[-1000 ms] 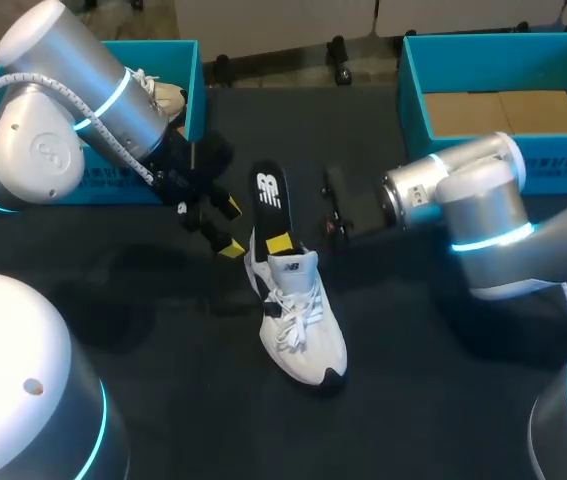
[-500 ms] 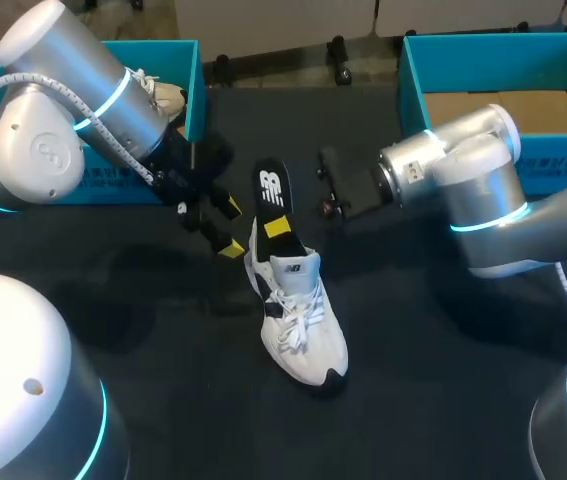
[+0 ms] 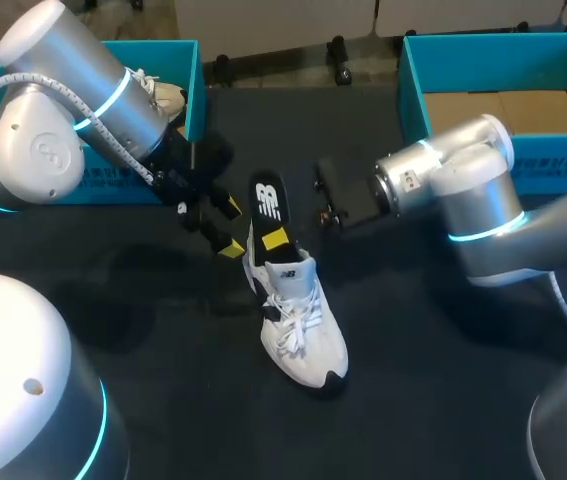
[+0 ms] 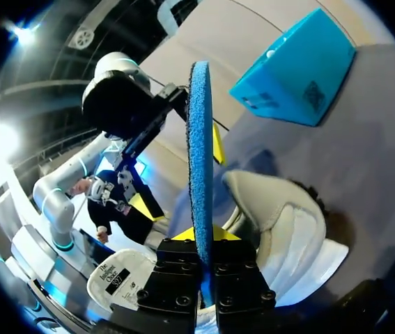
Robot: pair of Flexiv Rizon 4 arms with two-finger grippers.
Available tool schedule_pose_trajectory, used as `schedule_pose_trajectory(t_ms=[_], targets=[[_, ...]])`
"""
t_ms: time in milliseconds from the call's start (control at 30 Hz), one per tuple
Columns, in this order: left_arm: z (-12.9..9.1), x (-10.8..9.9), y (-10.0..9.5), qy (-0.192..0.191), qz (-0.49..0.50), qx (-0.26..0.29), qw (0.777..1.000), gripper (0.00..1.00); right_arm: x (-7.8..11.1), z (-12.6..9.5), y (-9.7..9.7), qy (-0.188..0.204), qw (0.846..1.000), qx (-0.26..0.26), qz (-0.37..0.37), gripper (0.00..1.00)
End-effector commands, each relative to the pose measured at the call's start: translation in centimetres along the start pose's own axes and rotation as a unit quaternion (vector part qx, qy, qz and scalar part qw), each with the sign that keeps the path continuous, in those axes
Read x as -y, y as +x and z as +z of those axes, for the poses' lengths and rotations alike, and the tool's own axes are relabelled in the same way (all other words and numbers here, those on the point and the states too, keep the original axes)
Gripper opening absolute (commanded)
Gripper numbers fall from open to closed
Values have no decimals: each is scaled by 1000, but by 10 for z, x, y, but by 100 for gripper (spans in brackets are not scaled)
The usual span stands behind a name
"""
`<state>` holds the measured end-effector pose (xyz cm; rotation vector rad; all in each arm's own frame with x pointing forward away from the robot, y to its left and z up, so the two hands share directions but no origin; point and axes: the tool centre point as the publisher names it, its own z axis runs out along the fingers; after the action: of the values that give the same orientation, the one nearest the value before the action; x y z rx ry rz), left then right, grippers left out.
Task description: Take the shoe out of the shoebox, open the shoe tongue, remove and reinsert the insole, then place the shoe into the shoebox
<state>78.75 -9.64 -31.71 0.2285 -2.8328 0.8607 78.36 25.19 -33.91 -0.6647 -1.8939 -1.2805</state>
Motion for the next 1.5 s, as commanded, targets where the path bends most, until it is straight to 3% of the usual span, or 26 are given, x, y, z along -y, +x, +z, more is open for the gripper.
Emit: schedule_pose_trajectory(t_ms=[33, 333, 367, 400, 600, 967, 1067, 1233, 1500], targets=[[0, 0, 0, -1, 0, 0, 1000, 100, 14, 7, 2, -2, 1000, -1, 14, 0], [0, 0, 0, -1, 0, 0, 1000, 100, 13, 8, 7, -3, 1000, 6, 21, 0], [0, 0, 0, -1, 0, 0, 1000, 100, 12, 7, 8, -3, 1000, 9, 18, 3], [0, 0, 0, -1, 0, 0, 1000, 100, 11, 6, 9, -3, 1000, 11, 16, 15], [0, 0, 0, -1, 0, 0, 1000, 100, 1, 0, 14, -1, 1000, 29, 1, 24], [0, 0, 0, -1, 0, 0, 1000, 100, -23, -11, 3, 15, 999, 29, -25, 24], [0, 0, 0, -1, 0, 0, 1000, 100, -26, -12, 0, 20, 999, 25, -28, 18], [0, 0, 0, -1, 0, 0, 1000, 100, -24, -11, -3, 25, 999, 19, -22, 1], [0, 0, 0, -1, 0, 0, 1000, 100, -14, -1, -2, 33, 999, -17, -6, 0]])
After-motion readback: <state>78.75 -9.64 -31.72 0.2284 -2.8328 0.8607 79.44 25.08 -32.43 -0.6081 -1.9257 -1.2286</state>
